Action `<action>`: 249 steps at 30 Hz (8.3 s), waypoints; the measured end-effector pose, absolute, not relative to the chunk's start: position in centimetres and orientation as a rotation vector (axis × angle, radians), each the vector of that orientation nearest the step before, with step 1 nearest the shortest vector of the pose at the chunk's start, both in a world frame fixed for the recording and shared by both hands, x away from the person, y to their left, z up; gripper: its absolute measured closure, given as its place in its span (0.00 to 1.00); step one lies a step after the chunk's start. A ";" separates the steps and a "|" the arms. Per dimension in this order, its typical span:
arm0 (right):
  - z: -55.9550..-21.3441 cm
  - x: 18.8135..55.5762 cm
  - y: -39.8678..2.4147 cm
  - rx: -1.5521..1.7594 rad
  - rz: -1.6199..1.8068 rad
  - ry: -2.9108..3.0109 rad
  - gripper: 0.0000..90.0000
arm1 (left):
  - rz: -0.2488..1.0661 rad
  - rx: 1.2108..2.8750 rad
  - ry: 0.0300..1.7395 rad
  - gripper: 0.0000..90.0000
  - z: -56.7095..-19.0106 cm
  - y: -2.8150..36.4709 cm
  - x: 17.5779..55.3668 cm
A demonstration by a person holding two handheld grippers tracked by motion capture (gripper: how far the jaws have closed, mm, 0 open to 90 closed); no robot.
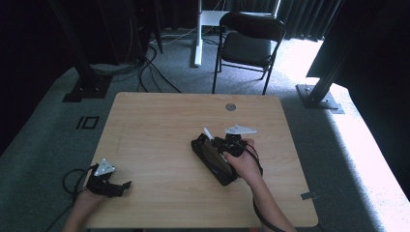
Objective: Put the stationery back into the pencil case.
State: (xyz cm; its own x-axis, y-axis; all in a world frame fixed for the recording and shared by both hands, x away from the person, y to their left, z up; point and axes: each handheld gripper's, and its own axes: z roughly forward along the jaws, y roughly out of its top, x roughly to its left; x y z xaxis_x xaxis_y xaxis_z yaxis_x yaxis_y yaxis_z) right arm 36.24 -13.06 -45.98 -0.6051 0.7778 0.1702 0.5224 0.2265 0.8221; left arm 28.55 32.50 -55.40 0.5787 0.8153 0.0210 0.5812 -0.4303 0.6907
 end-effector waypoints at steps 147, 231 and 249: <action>-49.0 42.3 -20.0 1.539 0.975 2.138 0.76 | 0.471 2.163 1.113 0.02 -55.4 32.5 28.6; -47.6 39.0 -9.5 1.203 0.995 2.493 0.68 | 0.471 2.163 1.113 0.02 -55.4 32.5 28.6; -45.4 39.8 -15.2 1.282 1.105 2.253 0.66 | 0.471 2.163 1.113 0.02 -55.4 32.5 28.6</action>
State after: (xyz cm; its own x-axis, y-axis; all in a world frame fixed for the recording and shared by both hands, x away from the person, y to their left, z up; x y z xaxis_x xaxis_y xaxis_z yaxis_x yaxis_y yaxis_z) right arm 39.80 -15.16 -45.45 -0.5444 0.8336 0.0931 0.5841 0.2971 0.7553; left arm 28.56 32.51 -55.40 0.5748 0.8181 0.0201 0.5835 -0.4270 0.6908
